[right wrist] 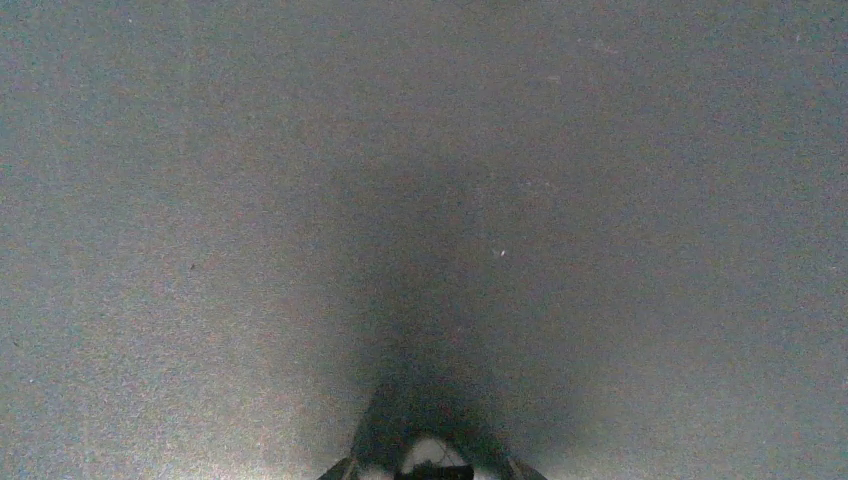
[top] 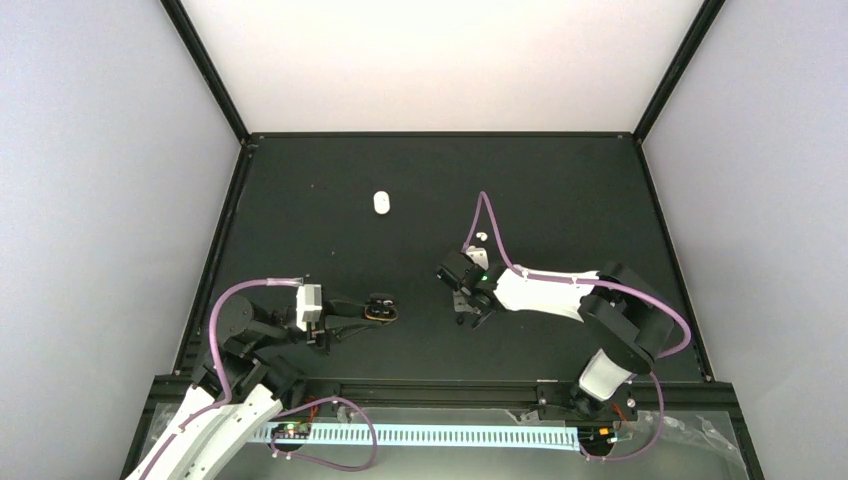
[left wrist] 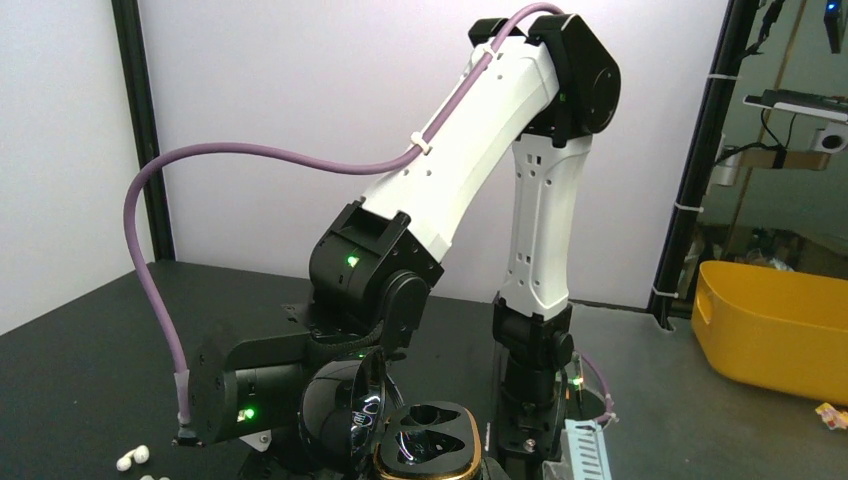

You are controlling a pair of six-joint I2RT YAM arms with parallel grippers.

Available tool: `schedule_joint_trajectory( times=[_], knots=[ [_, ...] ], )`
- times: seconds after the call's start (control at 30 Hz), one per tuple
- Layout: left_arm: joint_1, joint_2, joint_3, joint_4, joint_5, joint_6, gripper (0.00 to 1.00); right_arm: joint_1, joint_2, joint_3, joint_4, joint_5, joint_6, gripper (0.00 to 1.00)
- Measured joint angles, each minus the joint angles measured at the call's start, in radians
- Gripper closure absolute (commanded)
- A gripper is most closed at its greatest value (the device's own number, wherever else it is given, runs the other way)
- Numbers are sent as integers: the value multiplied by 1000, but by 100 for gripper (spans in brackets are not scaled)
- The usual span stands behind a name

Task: Insert the wireless bluetooth earbuds into the charging case
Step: Pick up the earbud from the center of the board.

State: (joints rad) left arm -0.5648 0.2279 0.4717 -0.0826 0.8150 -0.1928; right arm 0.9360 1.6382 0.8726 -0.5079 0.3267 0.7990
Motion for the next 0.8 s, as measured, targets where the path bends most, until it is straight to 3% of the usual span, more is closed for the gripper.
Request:
schedule_joint_trajectory(
  times=[0.8],
  knots=[
    [0, -13, 0, 0, 0, 0, 99, 5, 1, -2, 12, -10, -1, 76]
  ],
)
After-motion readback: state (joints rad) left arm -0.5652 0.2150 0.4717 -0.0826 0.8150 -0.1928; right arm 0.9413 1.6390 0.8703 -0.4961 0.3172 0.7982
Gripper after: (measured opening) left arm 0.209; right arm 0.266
